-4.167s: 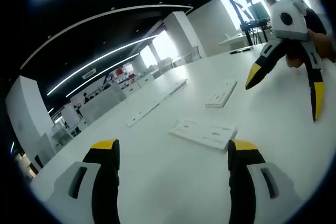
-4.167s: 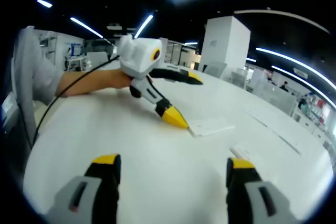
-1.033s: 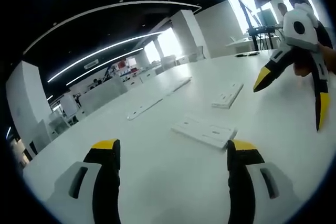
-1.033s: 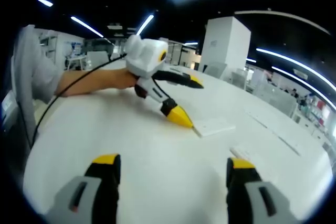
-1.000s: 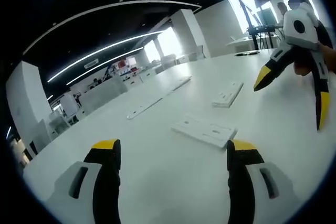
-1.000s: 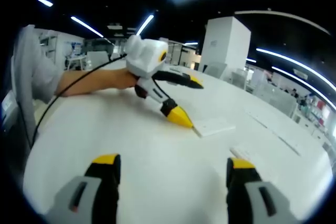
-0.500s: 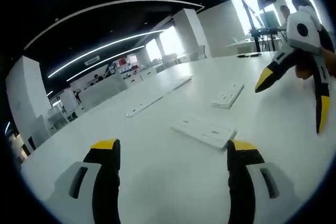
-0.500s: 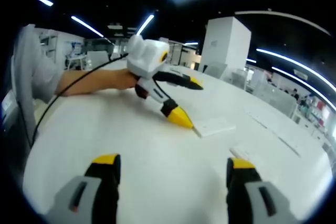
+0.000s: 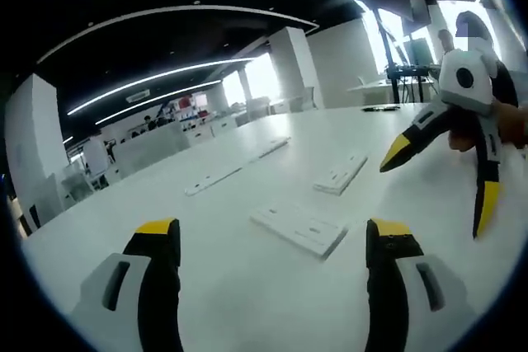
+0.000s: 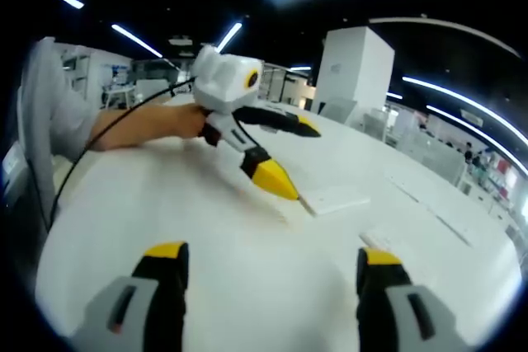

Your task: Locate the socket holder cover, grip the socket holder cover, clip it into the socket holder slot.

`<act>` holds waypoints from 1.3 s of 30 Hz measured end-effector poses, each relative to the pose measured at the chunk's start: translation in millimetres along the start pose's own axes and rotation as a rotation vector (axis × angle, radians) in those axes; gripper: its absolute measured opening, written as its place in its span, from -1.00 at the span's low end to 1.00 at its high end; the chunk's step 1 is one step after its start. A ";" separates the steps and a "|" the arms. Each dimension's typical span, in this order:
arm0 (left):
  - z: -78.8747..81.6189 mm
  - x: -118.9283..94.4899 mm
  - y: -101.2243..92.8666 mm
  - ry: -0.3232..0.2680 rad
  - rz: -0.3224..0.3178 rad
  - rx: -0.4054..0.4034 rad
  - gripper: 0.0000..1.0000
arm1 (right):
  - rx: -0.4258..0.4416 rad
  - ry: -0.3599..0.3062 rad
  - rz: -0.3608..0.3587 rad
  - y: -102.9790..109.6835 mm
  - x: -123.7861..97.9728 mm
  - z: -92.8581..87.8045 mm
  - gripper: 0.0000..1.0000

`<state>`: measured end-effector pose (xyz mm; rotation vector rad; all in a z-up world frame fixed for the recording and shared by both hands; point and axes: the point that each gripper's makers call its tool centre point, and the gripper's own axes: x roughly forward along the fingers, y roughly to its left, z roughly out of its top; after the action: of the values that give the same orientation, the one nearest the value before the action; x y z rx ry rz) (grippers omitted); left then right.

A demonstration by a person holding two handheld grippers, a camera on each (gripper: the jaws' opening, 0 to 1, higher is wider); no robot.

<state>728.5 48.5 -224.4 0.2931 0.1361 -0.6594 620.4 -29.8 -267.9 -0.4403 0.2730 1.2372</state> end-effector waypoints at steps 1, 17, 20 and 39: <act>1.5 -0.4 -1.4 -0.007 -0.005 -0.005 0.83 | -0.001 0.000 -0.001 -0.1 -0.2 0.0 0.69; 37.0 -15.7 -33.7 -0.147 -0.093 -0.114 0.82 | 0.083 -0.100 0.011 -5.5 -10.3 20.8 0.83; 41.0 -17.8 -35.2 -0.162 -0.096 -0.124 0.82 | 0.100 -0.149 0.009 -6.7 -14.5 30.9 0.89; 82.6 -36.3 -46.6 -0.306 -0.120 -0.175 0.78 | 0.235 -0.465 -0.079 -30.2 -70.8 92.4 0.90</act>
<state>673.7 9.0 -148.5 0.0140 -0.0822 -0.7977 623.8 -54.7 -150.3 0.0442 0.0012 1.1769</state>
